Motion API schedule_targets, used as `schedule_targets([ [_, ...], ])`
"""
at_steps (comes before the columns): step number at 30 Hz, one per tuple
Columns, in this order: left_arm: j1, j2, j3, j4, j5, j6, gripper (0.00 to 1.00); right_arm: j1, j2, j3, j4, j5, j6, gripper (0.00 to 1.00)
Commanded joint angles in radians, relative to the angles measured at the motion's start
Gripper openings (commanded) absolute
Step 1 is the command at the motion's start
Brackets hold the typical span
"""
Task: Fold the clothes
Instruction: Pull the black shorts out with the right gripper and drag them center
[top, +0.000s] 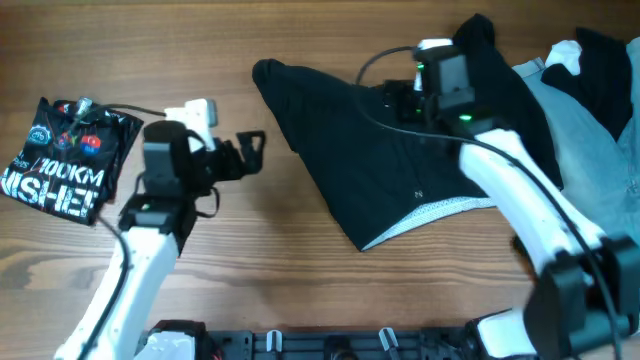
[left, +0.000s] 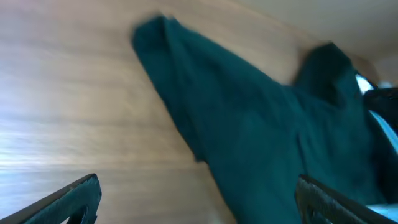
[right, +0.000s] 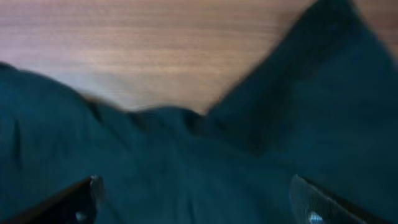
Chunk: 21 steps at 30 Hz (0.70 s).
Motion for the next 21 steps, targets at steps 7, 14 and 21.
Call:
schedule_targets([
  [7, -0.429, 0.396, 0.015, 0.109, 0.141, -0.544, 1.00, -0.127, -0.211, 0.010, -0.201, 0.018, -0.018, 1.00],
  [14, -0.595, 0.557, 0.015, 0.211, 0.069, -0.744, 0.44, -0.127, -0.211, 0.010, -0.202, 0.018, -0.002, 1.00],
  [21, -0.308, 0.341, 0.069, -0.023, 0.099, -0.504, 0.04, -0.166, -0.211, 0.008, -0.226, 0.028, -0.002, 1.00],
])
